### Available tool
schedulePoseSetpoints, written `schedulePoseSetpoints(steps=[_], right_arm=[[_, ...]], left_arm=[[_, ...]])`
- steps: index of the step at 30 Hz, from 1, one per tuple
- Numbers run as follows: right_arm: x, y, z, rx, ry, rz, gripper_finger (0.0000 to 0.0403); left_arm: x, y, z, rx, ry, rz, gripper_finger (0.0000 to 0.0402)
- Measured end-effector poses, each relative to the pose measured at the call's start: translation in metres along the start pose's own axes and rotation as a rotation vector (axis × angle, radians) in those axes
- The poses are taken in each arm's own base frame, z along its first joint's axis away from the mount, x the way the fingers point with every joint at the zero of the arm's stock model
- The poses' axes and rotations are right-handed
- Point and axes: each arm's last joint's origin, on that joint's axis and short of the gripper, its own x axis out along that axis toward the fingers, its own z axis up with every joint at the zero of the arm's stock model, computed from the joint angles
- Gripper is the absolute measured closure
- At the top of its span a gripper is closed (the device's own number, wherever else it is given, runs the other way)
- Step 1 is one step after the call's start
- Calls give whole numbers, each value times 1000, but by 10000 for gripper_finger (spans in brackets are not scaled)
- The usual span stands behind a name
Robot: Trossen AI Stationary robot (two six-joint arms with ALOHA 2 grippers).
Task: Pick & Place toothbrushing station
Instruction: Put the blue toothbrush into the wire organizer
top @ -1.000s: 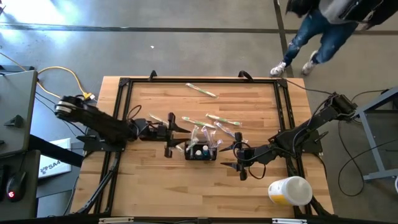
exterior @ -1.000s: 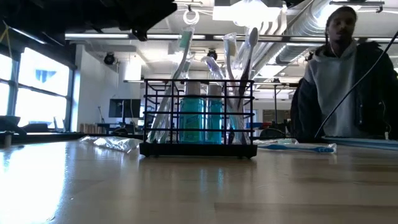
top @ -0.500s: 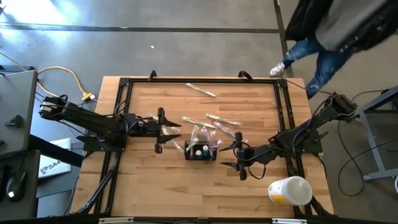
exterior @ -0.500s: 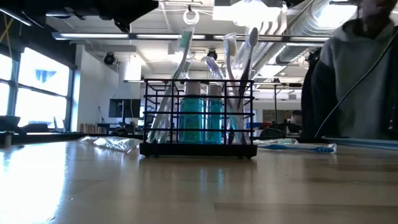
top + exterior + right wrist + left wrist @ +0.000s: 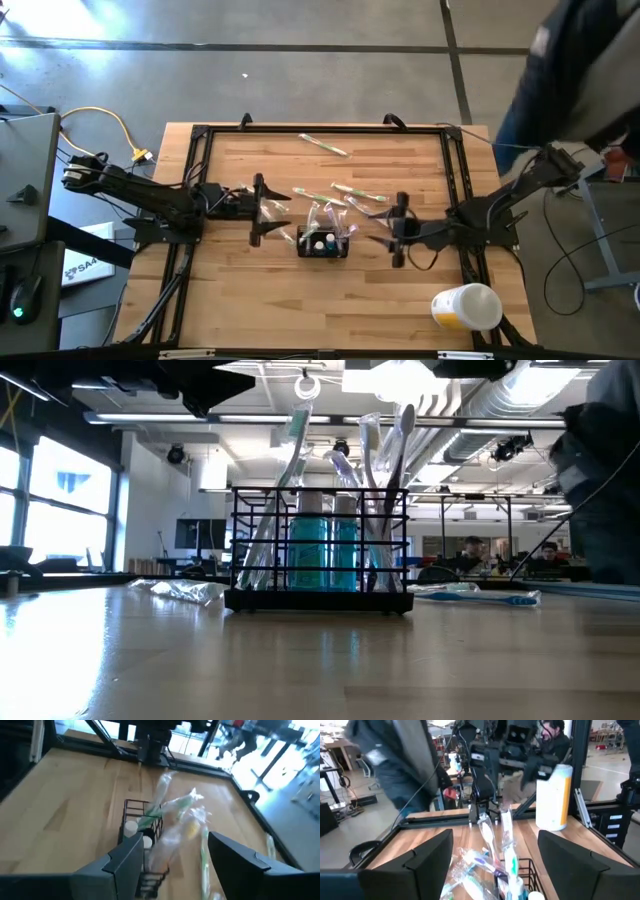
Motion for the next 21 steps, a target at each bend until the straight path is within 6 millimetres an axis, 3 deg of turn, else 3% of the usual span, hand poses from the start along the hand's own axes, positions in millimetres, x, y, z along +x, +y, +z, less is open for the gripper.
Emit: schedulePoseSetpoints(steps=[5, 9, 16, 21], right_arm=[[-15, -21, -10, 145, 139, 57, 186], [-13, -39, -25, 288, 326, 63, 186], [14, -58, -45, 403, 539, -6, 186], [39, -68, -59, 386, 624, -67, 186]], left_arm=[[-2, 0, -4, -15, 52, -11, 115], [-4, 0, -9, -46, 117, -14, 115], [-5, 0, -11, -81, 145, -12, 115], [-5, -1, -11, -108, 147, -16, 115]])
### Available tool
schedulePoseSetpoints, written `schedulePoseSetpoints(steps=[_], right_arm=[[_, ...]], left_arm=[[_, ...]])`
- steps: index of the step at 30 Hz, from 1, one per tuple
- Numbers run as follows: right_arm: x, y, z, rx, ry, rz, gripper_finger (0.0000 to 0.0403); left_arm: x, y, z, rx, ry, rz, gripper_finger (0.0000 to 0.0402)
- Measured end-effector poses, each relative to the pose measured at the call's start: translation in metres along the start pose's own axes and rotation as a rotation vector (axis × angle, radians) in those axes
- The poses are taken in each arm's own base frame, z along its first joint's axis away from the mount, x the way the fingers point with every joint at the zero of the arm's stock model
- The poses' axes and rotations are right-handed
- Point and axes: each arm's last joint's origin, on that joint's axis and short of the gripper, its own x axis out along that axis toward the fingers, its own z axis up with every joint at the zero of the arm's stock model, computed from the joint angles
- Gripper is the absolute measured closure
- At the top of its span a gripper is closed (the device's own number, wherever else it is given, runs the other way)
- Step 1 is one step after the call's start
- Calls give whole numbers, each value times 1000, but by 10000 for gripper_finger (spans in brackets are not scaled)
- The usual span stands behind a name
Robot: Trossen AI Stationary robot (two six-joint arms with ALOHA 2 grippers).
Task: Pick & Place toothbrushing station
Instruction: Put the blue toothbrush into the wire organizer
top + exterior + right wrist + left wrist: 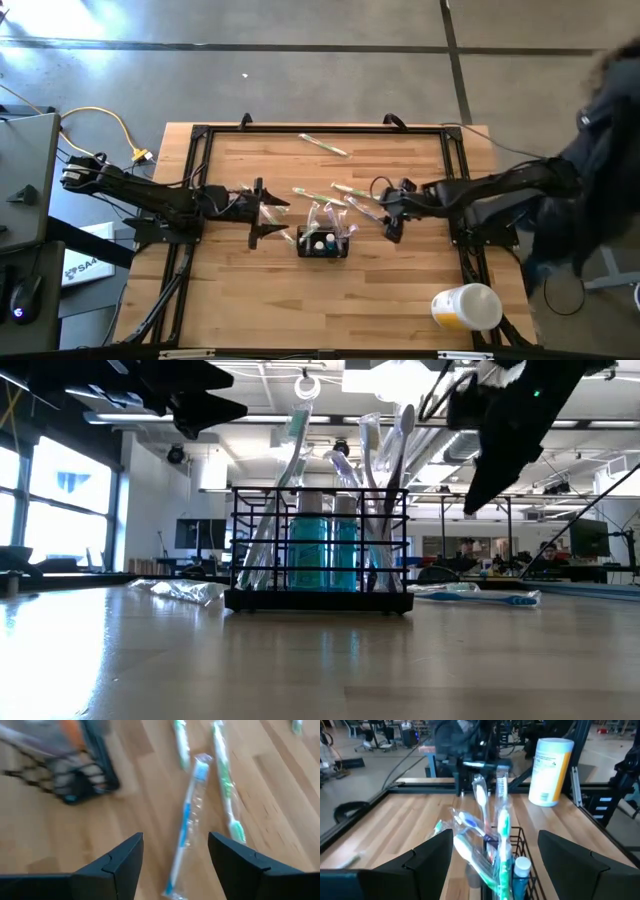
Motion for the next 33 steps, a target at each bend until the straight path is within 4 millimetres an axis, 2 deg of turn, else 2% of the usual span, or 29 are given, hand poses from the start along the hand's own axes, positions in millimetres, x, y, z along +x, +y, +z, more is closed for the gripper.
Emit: schedulePoseSetpoints(steps=[10, 23, 33], right_arm=[[51, -6, 3, -1, 121, -92, 186], [84, -13, 2, 13, 193, -99, 122], [115, -24, 0, -1, 243, -119, 126]], left_arm=[[0, 0, -6, -57, 62, 3, 115], [-1, 0, -12, -79, 125, 8, 115], [-1, 1, -13, -77, 136, 9, 115]])
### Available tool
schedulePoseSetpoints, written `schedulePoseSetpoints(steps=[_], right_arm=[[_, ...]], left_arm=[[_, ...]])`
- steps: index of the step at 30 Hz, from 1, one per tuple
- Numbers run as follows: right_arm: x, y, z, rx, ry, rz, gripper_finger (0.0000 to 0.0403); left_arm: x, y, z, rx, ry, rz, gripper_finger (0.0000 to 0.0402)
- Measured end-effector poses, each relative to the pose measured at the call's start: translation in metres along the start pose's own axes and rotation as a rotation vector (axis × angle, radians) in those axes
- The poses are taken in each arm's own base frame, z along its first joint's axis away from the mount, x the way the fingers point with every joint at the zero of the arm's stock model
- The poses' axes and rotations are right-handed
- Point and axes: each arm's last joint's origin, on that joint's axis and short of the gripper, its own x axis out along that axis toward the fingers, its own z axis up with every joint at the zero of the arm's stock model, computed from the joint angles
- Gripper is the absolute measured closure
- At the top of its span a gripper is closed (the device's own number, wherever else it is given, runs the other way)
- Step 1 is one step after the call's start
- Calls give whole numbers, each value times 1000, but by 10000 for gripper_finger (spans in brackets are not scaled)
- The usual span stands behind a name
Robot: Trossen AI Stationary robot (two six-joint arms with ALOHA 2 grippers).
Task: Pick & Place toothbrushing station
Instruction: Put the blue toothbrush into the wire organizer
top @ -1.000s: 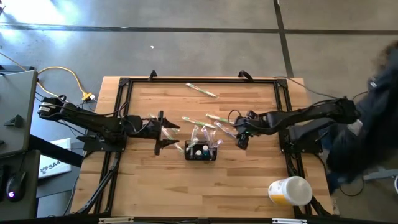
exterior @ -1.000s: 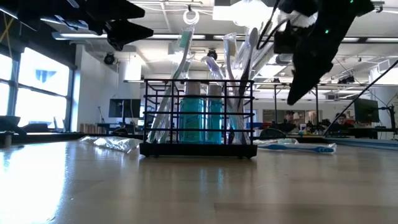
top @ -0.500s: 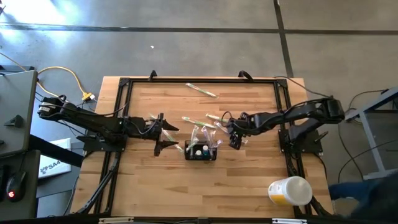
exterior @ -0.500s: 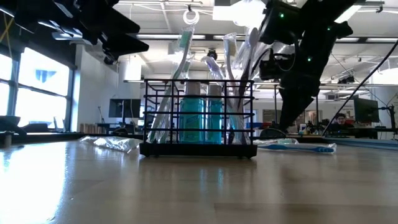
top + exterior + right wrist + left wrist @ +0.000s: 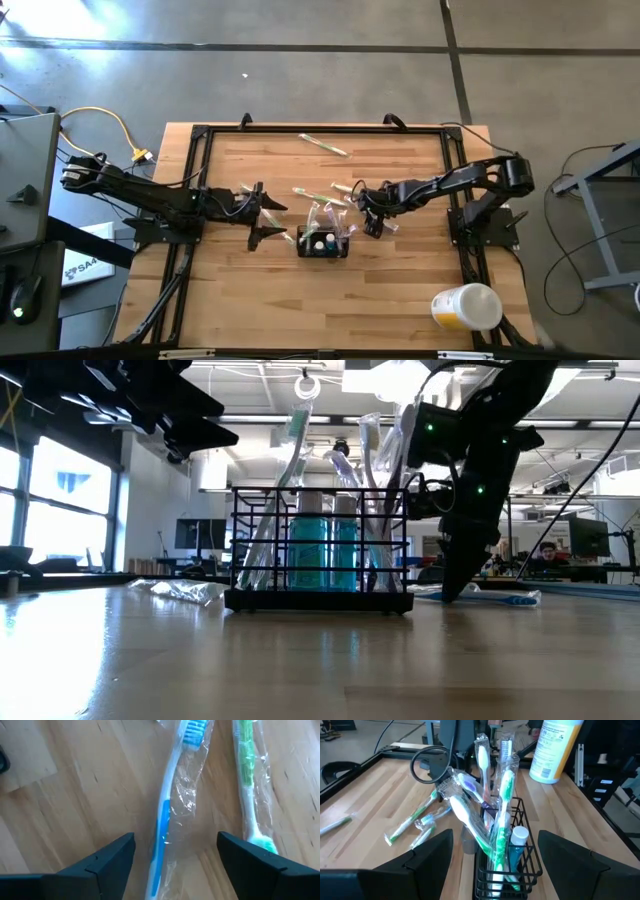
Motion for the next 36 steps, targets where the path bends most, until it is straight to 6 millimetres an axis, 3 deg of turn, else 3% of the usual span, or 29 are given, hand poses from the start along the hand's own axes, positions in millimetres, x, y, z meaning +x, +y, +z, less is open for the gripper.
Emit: schedulePoseSetpoints(steps=[4, 8, 19, 28, 36], right_arm=[[4, -6, 1, 25, 34, 28, 143], [5, -10, 1, 45, 45, 39, 186], [6, -13, -3, 39, 91, 14, 384], [-7, -13, -9, 73, 95, -54, 394], [-47, -13, -23, 100, 69, -145, 395]], left_arm=[[0, 0, -2, 0, 16, 2, 115], [0, 0, -3, -21, 30, 5, 115], [0, 1, -5, -47, 47, 8, 115], [0, 1, -5, -74, 46, 9, 115], [0, 0, -4, -79, 41, -19, 115]])
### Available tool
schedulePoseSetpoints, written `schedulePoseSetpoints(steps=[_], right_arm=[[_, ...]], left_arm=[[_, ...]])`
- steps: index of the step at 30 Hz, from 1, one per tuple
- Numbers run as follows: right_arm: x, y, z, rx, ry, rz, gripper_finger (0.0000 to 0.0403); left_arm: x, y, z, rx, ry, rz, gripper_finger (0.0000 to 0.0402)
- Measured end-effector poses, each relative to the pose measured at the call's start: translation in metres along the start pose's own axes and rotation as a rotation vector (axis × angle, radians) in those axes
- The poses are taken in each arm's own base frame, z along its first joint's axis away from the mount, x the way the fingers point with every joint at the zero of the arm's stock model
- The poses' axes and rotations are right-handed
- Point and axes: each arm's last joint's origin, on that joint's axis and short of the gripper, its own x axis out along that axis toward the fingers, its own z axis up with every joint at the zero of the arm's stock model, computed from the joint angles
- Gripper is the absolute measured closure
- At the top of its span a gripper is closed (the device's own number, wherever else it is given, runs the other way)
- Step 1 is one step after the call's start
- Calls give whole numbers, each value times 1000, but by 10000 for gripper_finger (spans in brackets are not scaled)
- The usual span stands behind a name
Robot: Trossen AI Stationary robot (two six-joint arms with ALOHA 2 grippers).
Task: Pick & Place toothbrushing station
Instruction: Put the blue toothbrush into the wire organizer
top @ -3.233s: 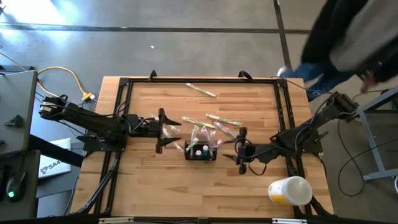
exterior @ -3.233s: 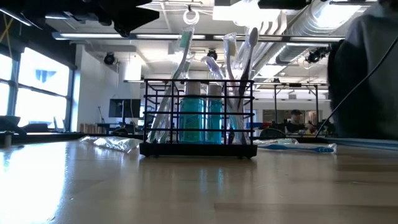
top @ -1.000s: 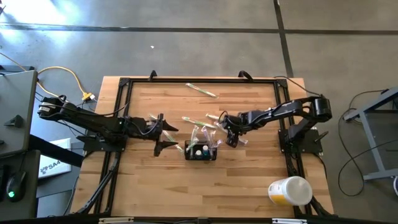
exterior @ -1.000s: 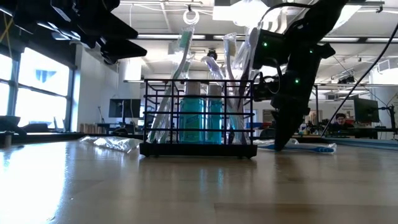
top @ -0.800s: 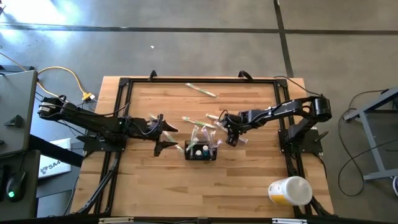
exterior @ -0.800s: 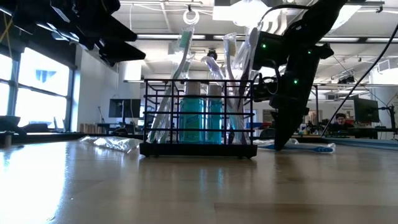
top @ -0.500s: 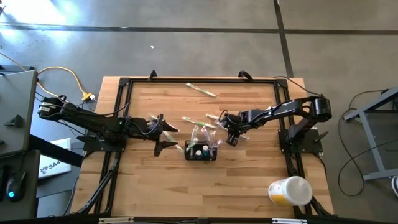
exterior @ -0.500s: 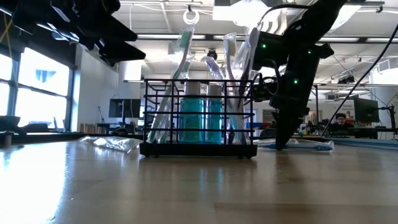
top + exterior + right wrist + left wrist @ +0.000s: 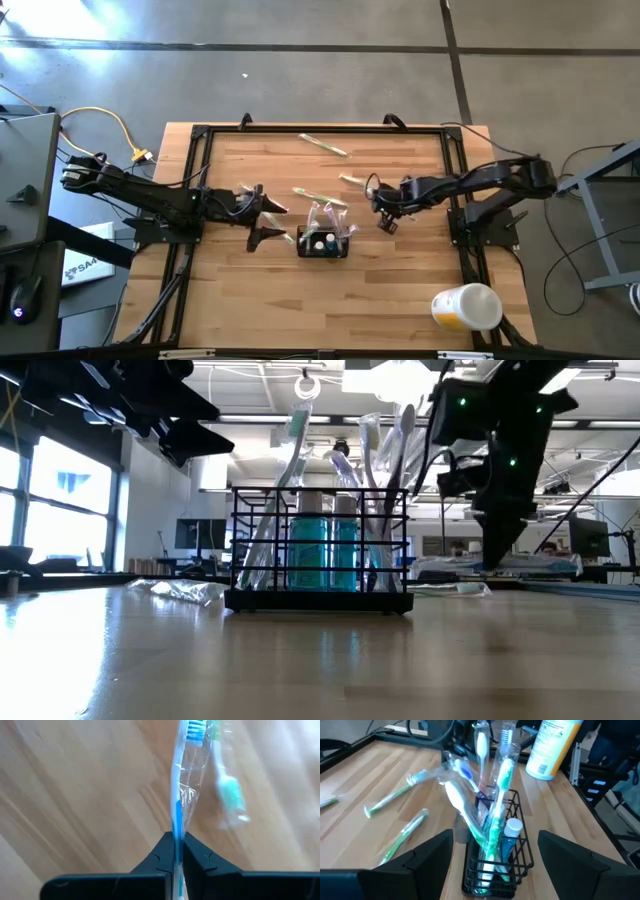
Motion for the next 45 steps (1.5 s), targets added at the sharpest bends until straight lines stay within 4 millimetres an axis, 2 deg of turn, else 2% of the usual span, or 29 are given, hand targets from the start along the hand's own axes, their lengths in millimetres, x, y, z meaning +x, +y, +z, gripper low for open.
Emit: schedulePoseSetpoints(steps=[7, 15, 19, 23, 30, 34, 38, 45], right_arm=[[-44, 5, -13, 14, -135, 130, 397], [-96, 12, -40, -20, -362, 265, 397], [-115, 19, -52, -83, -520, 274, 397], [-130, 33, -63, -216, -679, 271, 397], [-159, 56, -77, -314, -989, 222, 397], [-177, 68, -82, -364, -1130, 261, 397], [-186, 87, -82, -449, -1226, 341, 397], [-173, 120, -75, -532, -1293, 336, 397]], left_arm=[[0, -3, 8, 6, -74, -50, 115], [-3, -8, 20, 93, -201, -147, 115], [-5, -11, 27, 148, -277, -204, 115], [-8, -18, 33, 190, -354, -253, 115], [-6, -42, 32, 319, -453, -333, 115], [6, -52, 24, 368, -472, -270, 115], [27, -60, 26, 391, -446, -186, 115], [70, -81, 47, 414, -433, -184, 115]])
